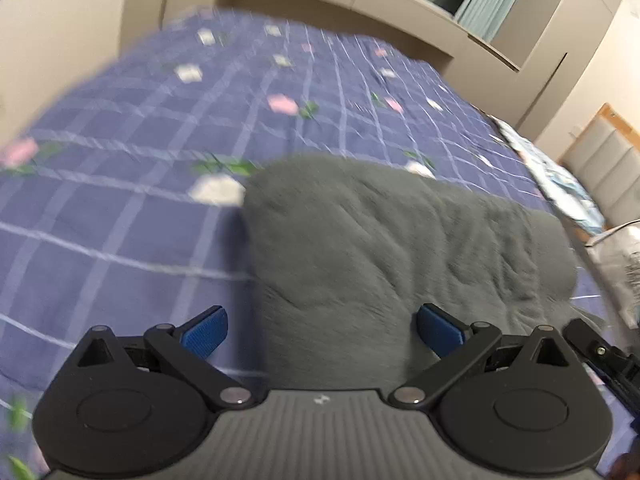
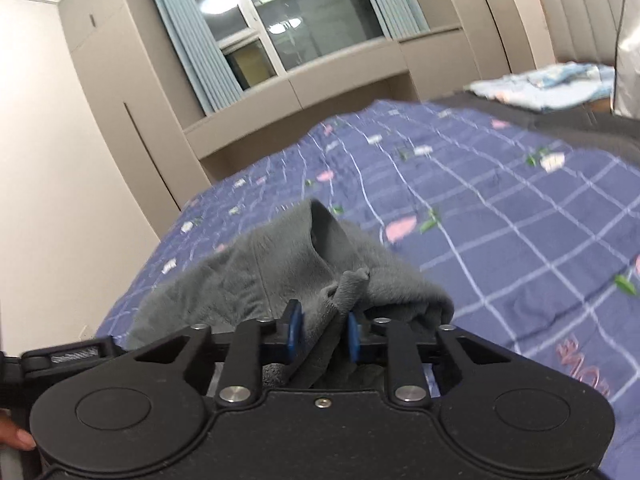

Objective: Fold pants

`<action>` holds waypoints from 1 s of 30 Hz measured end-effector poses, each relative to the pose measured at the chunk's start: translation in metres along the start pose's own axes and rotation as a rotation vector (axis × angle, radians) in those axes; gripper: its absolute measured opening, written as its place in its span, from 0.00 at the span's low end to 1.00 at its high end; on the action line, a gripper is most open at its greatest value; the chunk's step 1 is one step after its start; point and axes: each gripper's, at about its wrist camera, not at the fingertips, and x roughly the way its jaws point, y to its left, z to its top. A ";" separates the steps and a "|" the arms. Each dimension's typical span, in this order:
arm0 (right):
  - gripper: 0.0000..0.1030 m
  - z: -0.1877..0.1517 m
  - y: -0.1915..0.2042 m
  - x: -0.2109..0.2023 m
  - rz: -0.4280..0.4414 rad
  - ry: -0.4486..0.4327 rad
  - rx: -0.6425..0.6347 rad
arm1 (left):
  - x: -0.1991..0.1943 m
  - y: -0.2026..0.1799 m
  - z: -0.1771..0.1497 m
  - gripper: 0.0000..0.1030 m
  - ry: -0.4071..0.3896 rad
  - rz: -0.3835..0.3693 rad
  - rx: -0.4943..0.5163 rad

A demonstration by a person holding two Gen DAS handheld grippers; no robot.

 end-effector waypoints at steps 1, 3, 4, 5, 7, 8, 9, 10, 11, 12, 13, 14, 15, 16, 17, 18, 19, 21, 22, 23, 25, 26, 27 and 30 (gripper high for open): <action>0.21 0.003 -0.001 -0.002 0.005 -0.009 -0.003 | 0.004 -0.001 0.001 0.99 0.027 -0.030 -0.027; 0.18 0.012 -0.006 -0.006 0.009 -0.025 0.000 | 0.007 -0.009 0.001 0.99 0.048 -0.055 -0.044; 0.18 0.016 -0.007 -0.008 0.014 -0.031 -0.001 | 0.007 -0.014 0.000 0.99 0.042 -0.050 -0.030; 0.18 0.020 -0.008 -0.011 0.009 -0.036 -0.008 | 0.006 -0.019 -0.001 0.99 0.031 -0.036 -0.011; 0.19 0.026 -0.009 -0.011 0.010 -0.010 -0.022 | 0.009 -0.029 -0.002 0.99 0.027 0.006 0.012; 0.19 0.026 -0.011 -0.009 0.017 0.006 -0.019 | 0.011 -0.031 -0.003 0.99 0.032 0.022 0.016; 0.19 0.024 -0.012 -0.009 0.017 0.009 -0.022 | 0.012 -0.033 -0.004 0.99 0.031 0.031 0.016; 0.19 0.022 -0.010 -0.009 0.006 0.009 -0.050 | 0.012 -0.034 -0.005 0.99 0.026 0.035 0.020; 0.19 0.020 -0.007 -0.010 -0.010 -0.005 -0.098 | 0.012 -0.037 -0.005 0.99 0.023 0.036 0.026; 0.18 0.019 -0.003 -0.012 -0.018 -0.025 -0.139 | 0.011 -0.039 -0.005 0.99 0.021 0.036 0.031; 0.17 0.020 -0.001 -0.013 -0.020 -0.040 -0.160 | 0.010 -0.040 -0.004 0.99 0.022 0.031 0.029; 0.17 0.022 0.000 -0.013 -0.020 -0.054 -0.164 | 0.008 -0.041 -0.001 0.99 0.025 0.022 0.023; 0.17 0.025 -0.002 -0.014 -0.021 -0.070 -0.157 | 0.006 -0.041 0.001 0.99 0.028 0.011 0.017; 0.17 0.028 -0.004 -0.015 -0.024 -0.083 -0.151 | 0.003 -0.042 0.005 0.99 0.031 -0.005 0.012; 0.17 0.030 -0.007 -0.016 -0.032 -0.094 -0.145 | 0.000 -0.042 0.007 0.99 0.030 -0.021 0.012; 0.17 0.033 -0.011 -0.017 -0.044 -0.104 -0.138 | -0.004 -0.042 0.010 0.99 0.026 -0.043 0.015; 0.17 0.035 -0.017 -0.016 -0.055 -0.105 -0.126 | -0.007 -0.041 0.013 0.99 0.019 -0.059 0.019; 0.17 0.037 -0.028 -0.010 -0.069 -0.085 -0.090 | -0.012 -0.040 0.018 0.99 -0.018 -0.064 0.026; 0.17 0.035 -0.034 -0.003 -0.070 -0.066 -0.078 | -0.014 -0.040 0.019 0.99 -0.041 -0.050 0.034; 0.18 0.032 -0.037 0.002 -0.073 -0.046 -0.079 | -0.014 -0.039 0.020 0.99 -0.058 -0.031 0.042; 0.22 0.023 -0.037 0.010 -0.080 -0.017 -0.121 | -0.013 -0.039 0.021 0.99 -0.077 0.013 0.058; 0.23 0.020 -0.036 0.011 -0.086 -0.013 -0.136 | -0.012 -0.038 0.022 0.99 -0.076 0.029 0.064; 0.25 0.018 -0.035 0.011 -0.092 -0.010 -0.143 | -0.010 -0.039 0.023 0.99 -0.072 0.044 0.071; 0.49 0.020 -0.034 0.005 -0.107 -0.023 -0.153 | -0.007 -0.037 0.025 0.99 -0.070 0.078 0.095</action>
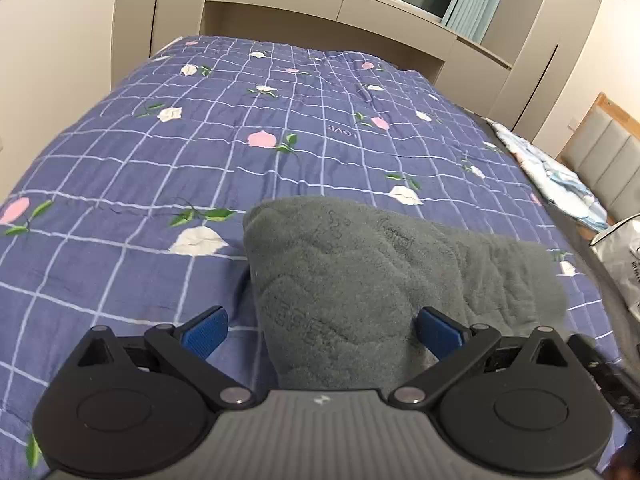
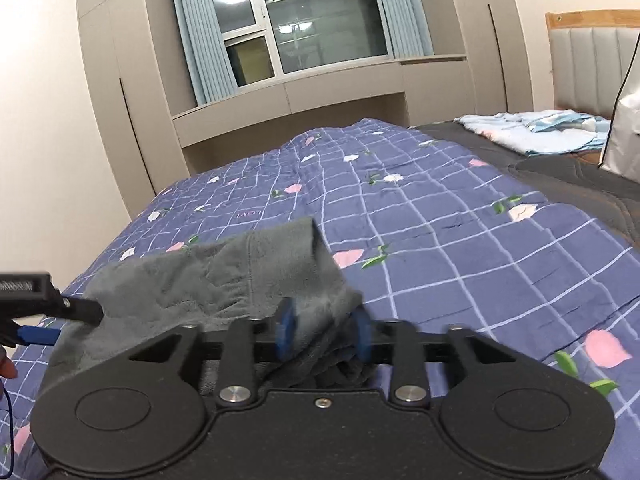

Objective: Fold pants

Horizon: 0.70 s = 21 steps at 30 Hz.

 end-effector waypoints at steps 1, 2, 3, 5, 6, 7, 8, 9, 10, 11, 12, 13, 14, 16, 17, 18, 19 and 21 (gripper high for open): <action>0.64 0.002 0.002 -0.003 -0.013 -0.014 -0.018 | -0.001 0.001 0.000 0.99 -0.009 0.003 0.002; 0.70 0.005 0.004 -0.006 -0.026 -0.031 -0.039 | -0.002 0.001 0.001 0.99 -0.020 0.005 0.006; 0.80 0.008 0.007 -0.008 -0.037 -0.052 -0.061 | -0.002 0.000 0.003 0.99 -0.035 0.008 0.011; 0.91 0.018 0.015 -0.004 -0.052 -0.079 -0.107 | -0.003 -0.005 0.007 0.99 -0.076 0.027 0.025; 0.96 0.024 0.020 0.001 -0.053 -0.084 -0.132 | -0.003 -0.008 0.009 0.99 -0.109 0.041 0.035; 0.97 0.030 0.027 0.008 -0.052 -0.089 -0.165 | -0.002 -0.011 0.010 0.99 -0.134 0.053 0.048; 0.97 0.034 0.035 0.016 -0.052 -0.092 -0.206 | 0.001 -0.014 0.010 0.99 -0.156 0.069 0.070; 0.99 0.036 0.042 0.026 -0.056 -0.089 -0.253 | 0.006 -0.019 0.010 0.99 -0.168 0.090 0.096; 0.99 0.037 0.050 0.039 -0.075 -0.086 -0.315 | 0.012 -0.024 0.010 0.99 -0.171 0.114 0.119; 0.99 0.036 0.056 0.053 -0.106 -0.079 -0.374 | 0.018 -0.027 0.010 0.99 -0.166 0.127 0.133; 0.99 0.034 0.059 0.065 -0.131 -0.071 -0.415 | 0.023 -0.029 0.009 0.99 -0.161 0.130 0.138; 0.99 0.032 0.061 0.078 -0.151 -0.062 -0.452 | 0.027 -0.031 0.008 0.99 -0.157 0.130 0.140; 0.99 0.030 0.060 0.089 -0.164 -0.058 -0.477 | 0.031 -0.033 0.006 0.99 -0.151 0.134 0.145; 0.99 0.024 0.054 0.105 -0.192 -0.048 -0.494 | 0.041 -0.035 0.004 0.99 -0.129 0.153 0.155; 0.99 0.023 0.050 0.110 -0.193 -0.038 -0.488 | 0.047 -0.035 0.003 1.00 -0.117 0.156 0.155; 0.99 0.022 0.045 0.117 -0.190 -0.024 -0.471 | 0.053 -0.034 0.003 1.00 -0.101 0.158 0.150; 0.99 0.020 0.041 0.122 -0.186 -0.013 -0.456 | 0.058 -0.033 0.002 1.00 -0.092 0.157 0.145; 0.99 0.014 0.036 0.130 -0.180 -0.007 -0.434 | 0.064 -0.031 0.002 1.00 -0.085 0.155 0.139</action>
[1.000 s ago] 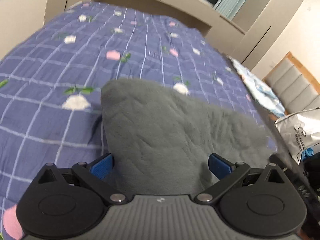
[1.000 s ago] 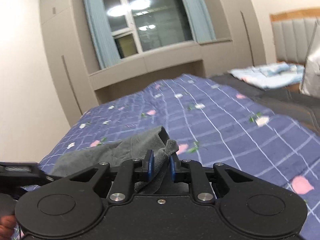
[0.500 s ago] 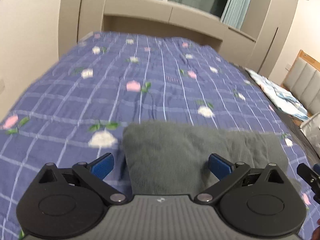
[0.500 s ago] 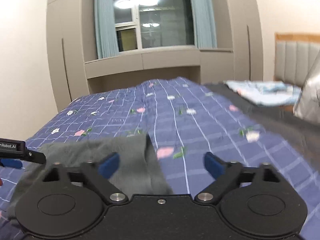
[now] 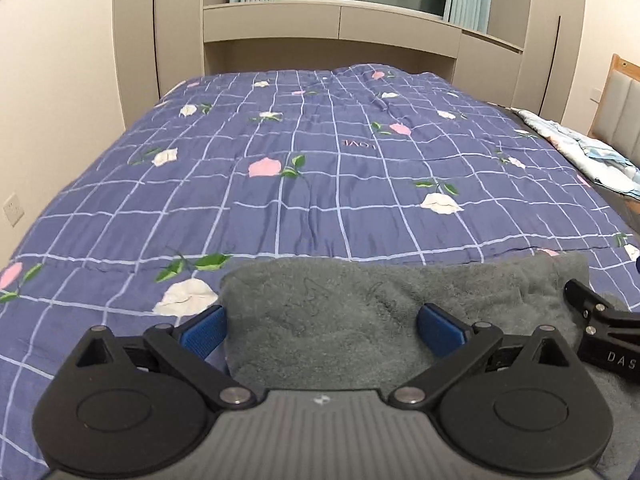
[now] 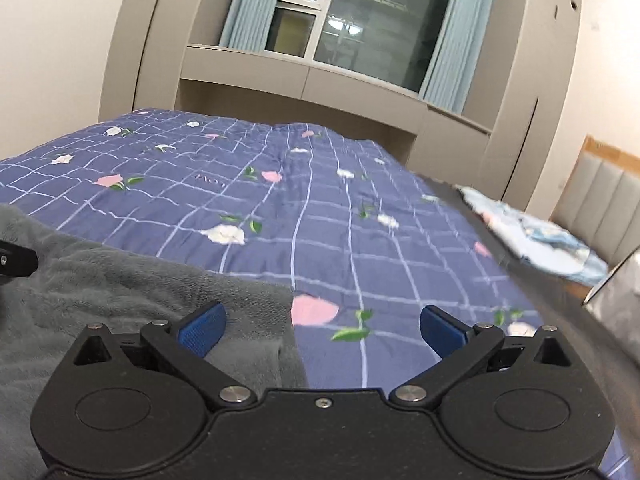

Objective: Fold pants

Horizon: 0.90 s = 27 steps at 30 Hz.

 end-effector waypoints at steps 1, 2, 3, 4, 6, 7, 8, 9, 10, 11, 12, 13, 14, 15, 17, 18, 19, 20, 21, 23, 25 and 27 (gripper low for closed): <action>0.99 -0.004 0.001 0.002 -0.001 -0.008 0.006 | 0.002 -0.001 -0.001 1.00 -0.002 0.003 -0.001; 0.99 -0.007 0.001 0.005 -0.003 -0.016 0.014 | 0.004 -0.001 -0.002 1.00 -0.006 0.007 0.004; 0.99 -0.010 0.001 0.006 -0.003 -0.022 0.023 | 0.005 -0.002 -0.004 1.00 -0.015 0.012 0.011; 0.99 -0.013 0.000 0.007 -0.001 -0.027 0.039 | 0.006 -0.003 -0.006 1.00 -0.025 0.016 0.016; 0.99 -0.017 -0.002 0.008 0.010 -0.030 0.074 | 0.006 -0.003 -0.008 1.00 -0.043 0.015 0.014; 0.99 -0.018 -0.004 0.009 0.016 -0.031 0.087 | 0.006 -0.003 -0.009 1.00 -0.047 0.014 0.011; 0.99 -0.019 -0.004 0.010 0.018 -0.034 0.092 | 0.006 -0.003 -0.008 1.00 -0.047 0.013 0.010; 0.99 -0.019 -0.004 0.009 0.019 -0.036 0.093 | 0.007 -0.002 -0.007 1.00 -0.044 0.013 0.010; 0.99 -0.019 -0.004 0.010 0.019 -0.037 0.093 | 0.007 -0.002 -0.007 1.00 -0.042 0.013 0.009; 0.99 -0.019 -0.004 0.009 0.019 -0.037 0.093 | 0.006 -0.002 -0.006 1.00 -0.040 0.013 0.010; 0.99 -0.019 -0.004 0.009 0.020 -0.036 0.094 | 0.005 -0.002 -0.005 1.00 -0.038 0.012 0.009; 0.99 -0.018 -0.004 0.009 0.021 -0.036 0.096 | 0.003 -0.001 -0.004 1.00 -0.037 0.007 0.003; 0.99 -0.017 -0.005 0.006 0.024 -0.037 0.101 | 0.001 0.002 -0.003 1.00 -0.033 -0.004 -0.005; 0.99 -0.015 -0.008 0.001 0.029 -0.036 0.114 | -0.002 0.004 -0.002 1.00 -0.028 -0.016 -0.009; 1.00 -0.011 -0.012 -0.011 0.033 -0.039 0.138 | -0.010 0.010 0.001 0.99 -0.020 -0.040 -0.025; 1.00 -0.009 -0.014 -0.020 0.031 -0.046 0.145 | -0.016 0.013 0.002 0.99 -0.013 -0.042 -0.037; 1.00 -0.007 -0.014 -0.030 0.034 -0.060 0.150 | -0.021 0.015 0.002 0.99 -0.004 -0.041 -0.045; 1.00 -0.006 -0.014 -0.041 0.043 -0.078 0.151 | -0.026 0.016 0.002 0.99 -0.001 -0.043 -0.050; 1.00 -0.005 -0.013 -0.051 0.056 -0.096 0.147 | -0.032 0.018 0.000 1.00 -0.005 -0.047 -0.054; 1.00 -0.006 -0.008 -0.069 0.080 -0.118 0.132 | -0.045 0.018 -0.005 1.00 -0.018 -0.051 -0.055; 1.00 -0.008 -0.002 -0.080 0.104 -0.111 0.111 | -0.054 0.017 -0.012 1.00 -0.021 -0.055 -0.053; 1.00 -0.012 0.006 -0.083 0.119 -0.087 0.090 | -0.058 0.015 -0.018 0.99 -0.018 -0.053 -0.050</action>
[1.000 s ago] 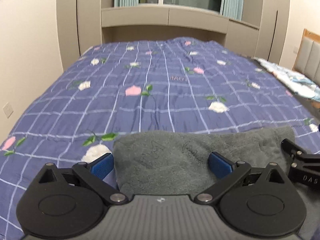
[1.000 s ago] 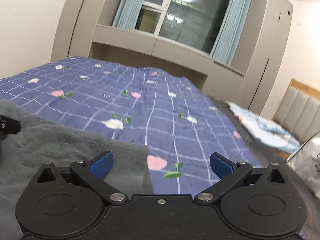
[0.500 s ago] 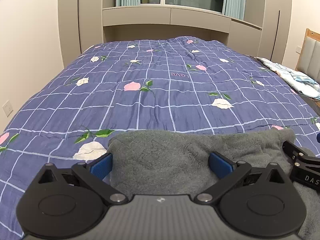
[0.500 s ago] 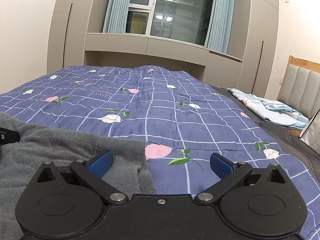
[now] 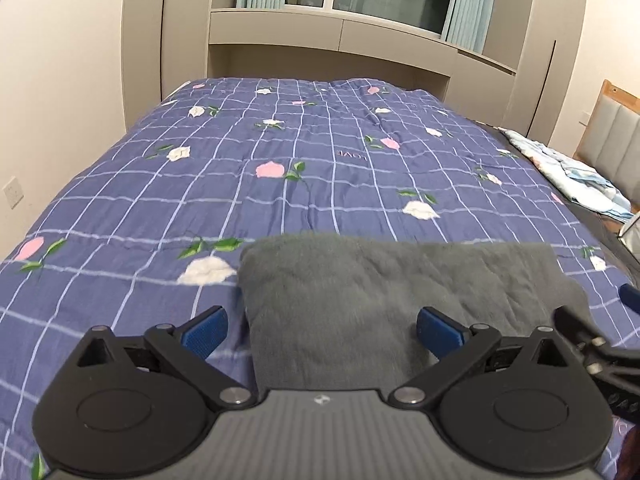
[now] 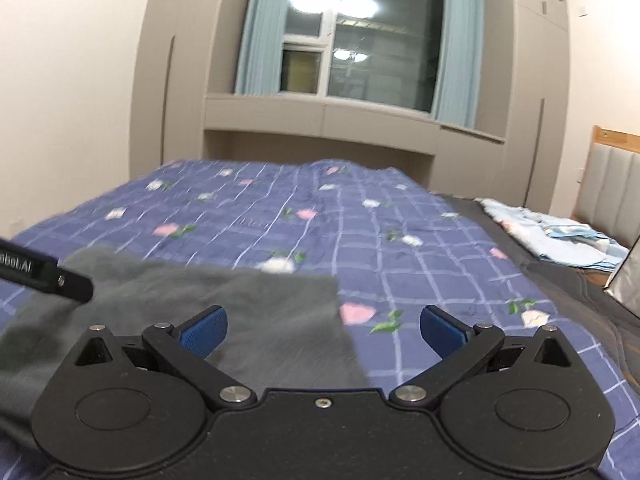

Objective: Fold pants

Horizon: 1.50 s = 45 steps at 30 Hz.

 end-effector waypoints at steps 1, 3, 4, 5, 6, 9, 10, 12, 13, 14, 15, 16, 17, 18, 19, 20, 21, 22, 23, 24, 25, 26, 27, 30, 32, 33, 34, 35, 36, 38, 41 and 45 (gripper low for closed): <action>1.00 -0.003 0.003 0.001 0.001 0.019 -0.010 | 0.000 -0.002 -0.004 0.99 0.007 0.004 0.009; 1.00 -0.011 0.006 0.006 -0.005 0.061 -0.010 | 0.003 -0.005 -0.011 0.99 0.015 0.016 0.030; 1.00 -0.014 0.004 0.009 -0.001 0.077 0.011 | 0.003 -0.006 -0.013 0.99 0.012 0.021 0.036; 1.00 -0.018 0.002 0.012 0.007 0.089 0.037 | 0.004 -0.008 -0.015 0.99 0.007 0.025 0.043; 1.00 -0.021 -0.001 0.015 0.020 0.100 0.068 | 0.005 -0.009 -0.016 0.99 0.006 0.026 0.048; 1.00 -0.028 -0.009 0.021 0.054 0.120 0.127 | 0.009 -0.011 -0.017 1.00 0.010 0.023 0.049; 1.00 -0.030 -0.011 0.023 0.064 0.126 0.142 | 0.011 -0.012 -0.017 1.00 0.011 0.022 0.049; 1.00 -0.033 -0.014 0.023 0.080 0.132 0.163 | 0.012 -0.013 -0.019 1.00 0.009 0.022 0.048; 1.00 -0.034 -0.015 0.024 0.088 0.136 0.173 | 0.012 -0.013 -0.019 1.00 0.008 0.022 0.049; 1.00 -0.035 -0.016 0.025 0.096 0.139 0.184 | 0.013 -0.014 -0.020 1.00 0.006 0.023 0.050; 1.00 -0.036 -0.018 0.026 0.106 0.143 0.198 | 0.013 -0.014 -0.020 1.00 0.005 0.024 0.053; 1.00 -0.037 -0.021 0.027 0.115 0.147 0.209 | 0.013 -0.014 -0.020 1.00 0.004 0.025 0.054; 1.00 -0.038 -0.022 0.028 0.122 0.150 0.219 | 0.013 -0.015 -0.020 1.00 0.005 0.025 0.054; 1.00 -0.038 -0.023 0.028 0.129 0.152 0.228 | 0.013 -0.015 -0.020 1.00 0.007 0.025 0.053; 1.00 -0.038 -0.024 0.028 0.133 0.153 0.235 | 0.012 -0.014 -0.019 1.00 0.010 0.024 0.052; 1.00 -0.039 -0.024 0.028 0.136 0.153 0.239 | 0.012 -0.014 -0.019 1.00 0.014 0.024 0.051; 1.00 -0.039 -0.024 0.027 0.138 0.152 0.241 | 0.011 -0.014 -0.018 1.00 0.018 0.023 0.050; 1.00 -0.039 -0.025 0.027 0.140 0.151 0.243 | 0.011 -0.014 -0.018 1.00 0.023 0.021 0.051; 1.00 -0.039 -0.025 0.026 0.141 0.150 0.246 | 0.009 -0.013 -0.017 0.99 0.029 0.016 0.051; 1.00 -0.039 -0.025 0.026 0.143 0.148 0.249 | 0.008 -0.013 -0.015 0.99 0.036 0.013 0.050; 1.00 -0.040 -0.026 0.026 0.146 0.146 0.253 | 0.005 -0.012 -0.014 0.99 0.043 0.008 0.049; 1.00 -0.040 -0.026 0.025 0.148 0.143 0.256 | 0.002 -0.010 -0.014 0.99 0.050 0.001 0.046; 1.00 -0.041 -0.027 0.025 0.152 0.140 0.261 | -0.001 -0.008 -0.013 0.99 0.056 -0.008 0.042; 1.00 -0.043 -0.032 0.024 0.173 0.137 0.288 | -0.013 0.002 -0.014 0.99 0.068 -0.039 0.021; 1.00 -0.045 -0.035 0.024 0.189 0.137 0.308 | -0.020 0.011 -0.017 0.99 0.080 -0.053 0.003; 1.00 -0.045 -0.036 0.023 0.195 0.137 0.315 | -0.023 0.016 -0.019 0.99 0.086 -0.060 -0.007; 1.00 -0.045 -0.036 0.024 0.201 0.137 0.322 | -0.025 0.021 -0.021 0.99 0.095 -0.070 -0.017; 1.00 -0.046 -0.037 0.023 0.205 0.138 0.328 | -0.027 0.026 -0.023 0.99 0.104 -0.082 -0.024; 1.00 -0.046 -0.037 0.023 0.208 0.139 0.331 | -0.027 0.030 -0.025 0.99 0.113 -0.096 -0.031; 1.00 -0.046 -0.038 0.023 0.217 0.142 0.340 | -0.026 0.037 -0.027 0.99 0.136 -0.134 -0.043; 1.00 -0.046 -0.044 0.026 0.256 0.167 0.379 | -0.019 0.045 -0.023 0.99 0.176 -0.186 -0.071; 1.00 -0.036 -0.060 0.038 0.378 0.239 0.385 | -0.002 0.056 -0.016 0.99 0.249 -0.294 -0.079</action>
